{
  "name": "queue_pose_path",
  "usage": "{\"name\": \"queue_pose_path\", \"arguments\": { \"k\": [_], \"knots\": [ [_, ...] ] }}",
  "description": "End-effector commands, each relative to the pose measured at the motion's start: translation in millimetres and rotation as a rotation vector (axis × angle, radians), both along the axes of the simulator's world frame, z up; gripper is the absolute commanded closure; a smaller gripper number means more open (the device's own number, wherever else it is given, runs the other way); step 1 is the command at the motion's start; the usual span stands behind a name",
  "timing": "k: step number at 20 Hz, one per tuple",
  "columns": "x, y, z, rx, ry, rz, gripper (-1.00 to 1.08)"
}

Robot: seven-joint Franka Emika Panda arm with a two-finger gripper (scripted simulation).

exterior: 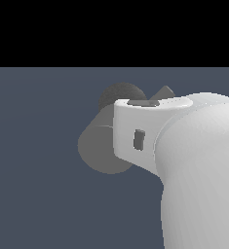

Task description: Turn on the faucet by rotating a designated handle.

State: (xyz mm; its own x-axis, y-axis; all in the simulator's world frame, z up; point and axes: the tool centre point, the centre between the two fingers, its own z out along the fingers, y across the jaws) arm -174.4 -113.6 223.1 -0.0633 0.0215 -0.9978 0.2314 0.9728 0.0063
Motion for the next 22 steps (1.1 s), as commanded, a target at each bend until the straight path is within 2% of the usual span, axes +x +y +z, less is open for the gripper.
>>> {"name": "queue_pose_path", "arguments": {
  "k": [1,2,22],
  "knots": [
    [8,22,27,-0.013,-0.064,0.044,1.08],
    [1,3,-1,0.000,0.003,0.007,1.08],
    [15,61,44,-0.010,-0.047,0.035,1.08]
  ]
}}
